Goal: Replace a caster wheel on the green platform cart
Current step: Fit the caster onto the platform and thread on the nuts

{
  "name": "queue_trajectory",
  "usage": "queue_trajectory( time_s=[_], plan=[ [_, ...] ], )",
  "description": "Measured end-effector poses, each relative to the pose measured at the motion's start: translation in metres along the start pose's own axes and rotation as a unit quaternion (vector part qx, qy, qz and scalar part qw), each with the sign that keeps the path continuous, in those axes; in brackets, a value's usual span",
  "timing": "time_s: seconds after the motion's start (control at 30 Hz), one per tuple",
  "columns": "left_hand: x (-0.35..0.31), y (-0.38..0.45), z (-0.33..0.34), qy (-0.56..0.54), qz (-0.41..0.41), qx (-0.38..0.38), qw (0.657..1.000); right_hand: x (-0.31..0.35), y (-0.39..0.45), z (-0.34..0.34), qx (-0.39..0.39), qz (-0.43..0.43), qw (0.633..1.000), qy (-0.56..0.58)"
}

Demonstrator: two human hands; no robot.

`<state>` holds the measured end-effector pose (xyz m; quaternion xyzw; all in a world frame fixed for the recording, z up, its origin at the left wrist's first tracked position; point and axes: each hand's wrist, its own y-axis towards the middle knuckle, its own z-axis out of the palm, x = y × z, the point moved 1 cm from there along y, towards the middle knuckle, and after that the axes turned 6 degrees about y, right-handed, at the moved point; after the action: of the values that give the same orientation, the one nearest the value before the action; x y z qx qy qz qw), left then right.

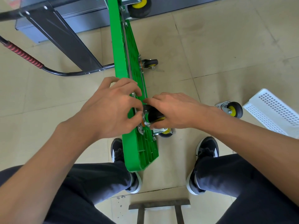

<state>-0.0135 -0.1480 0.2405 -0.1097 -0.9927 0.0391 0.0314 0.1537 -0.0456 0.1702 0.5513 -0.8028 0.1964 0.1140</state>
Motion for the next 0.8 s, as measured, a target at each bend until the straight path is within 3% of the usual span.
queue_trajectory(
  time_s=[0.37, 0.8],
  plan=[
    [-0.008, 0.025, -0.009, -0.009, 0.007, -0.020, 1.000, -0.035, -0.033, -0.027, 0.042, 0.088, 0.995, 0.001],
    [-0.094, 0.121, -0.030, -0.111, 0.061, -0.013, 0.992, -0.133, -0.147, -0.111, -0.080, 0.282, 0.952, 0.087]
  ],
)
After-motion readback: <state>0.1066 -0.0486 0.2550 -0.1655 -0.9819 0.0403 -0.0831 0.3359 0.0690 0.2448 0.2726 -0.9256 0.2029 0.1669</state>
